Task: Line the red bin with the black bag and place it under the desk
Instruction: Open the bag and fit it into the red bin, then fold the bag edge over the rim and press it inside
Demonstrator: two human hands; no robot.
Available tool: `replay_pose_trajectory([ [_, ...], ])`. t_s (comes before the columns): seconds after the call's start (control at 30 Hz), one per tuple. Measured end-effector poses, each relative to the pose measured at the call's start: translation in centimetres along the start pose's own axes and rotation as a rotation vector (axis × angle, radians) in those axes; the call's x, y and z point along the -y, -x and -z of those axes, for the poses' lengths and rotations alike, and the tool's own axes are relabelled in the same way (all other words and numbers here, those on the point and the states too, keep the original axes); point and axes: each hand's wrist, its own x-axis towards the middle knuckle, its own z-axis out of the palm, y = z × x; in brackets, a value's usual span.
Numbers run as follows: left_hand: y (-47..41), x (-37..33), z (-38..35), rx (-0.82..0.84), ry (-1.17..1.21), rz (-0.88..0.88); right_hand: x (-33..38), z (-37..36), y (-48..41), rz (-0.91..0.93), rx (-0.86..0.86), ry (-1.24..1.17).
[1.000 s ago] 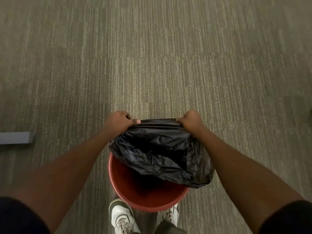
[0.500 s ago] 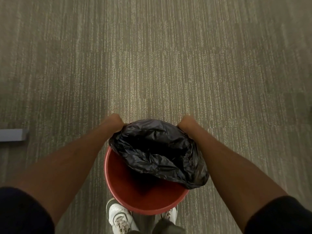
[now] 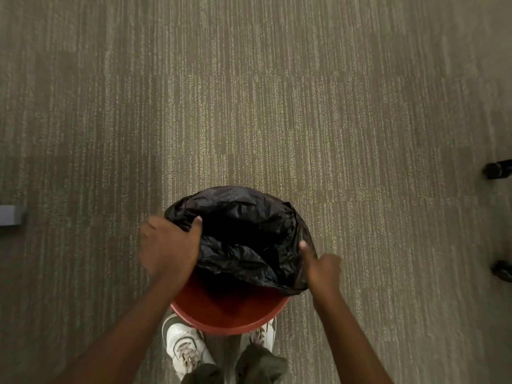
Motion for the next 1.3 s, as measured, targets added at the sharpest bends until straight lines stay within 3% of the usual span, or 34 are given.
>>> replay_pose_trajectory([
  [0.07, 1.0, -0.3, -0.9, 0.113, 0.046, 0.177, -1.8, 0.0, 1.7, -0.072, 0.008, -0.095],
  [0.13, 0.9, -0.3, -1.3, 0.118, 0.123, 0.308, -2.9, 0.1, 2.7, -0.083, 0.039, -0.128],
  [0.3, -0.7, 0.5, -1.0, 0.059, 0.208, 0.248, -4.1, 0.7, 2.5, -0.126, 0.139, -0.316],
  [0.37, -0.9, 0.8, -0.3, 0.060, 0.350, 0.272, -4.3, 0.9, 2.3, -0.164, 0.197, -0.420],
  [0.47, -1.6, 1.5, 0.2, 0.072, 0.700, 0.479, -5.1, 1.3, 2.1, -0.227, 0.226, -0.583],
  [0.6, -2.6, 3.2, 0.5, 0.292, 1.031, 0.733, -6.7, 1.5, 2.1, -0.321, 0.249, -0.899],
  [0.8, -1.8, 5.0, 1.2, 0.461, 1.360, 0.829, -8.3, 0.6, 2.9, -0.504, 0.259, -1.095],
  [0.87, -1.3, 5.6, 0.9, 0.463, 1.341, 0.771, -8.8, 0.0, 3.1, -0.505, 0.261, -1.124],
  [1.03, 0.5, 7.9, -0.2, 0.369, 0.942, 0.488, -9.9, -0.8, 3.7, -0.402, 0.304, -1.155],
  [1.13, 0.9, 9.2, -1.1, 0.346, 0.937, 0.496, -10.3, -0.8, 4.1, -0.288, 0.403, -1.065],
  [1.3, 0.7, 11.1, -1.8, 0.400, 1.066, 0.639, -11.7, -1.4, 4.3, -0.260, 0.525, -0.816],
])
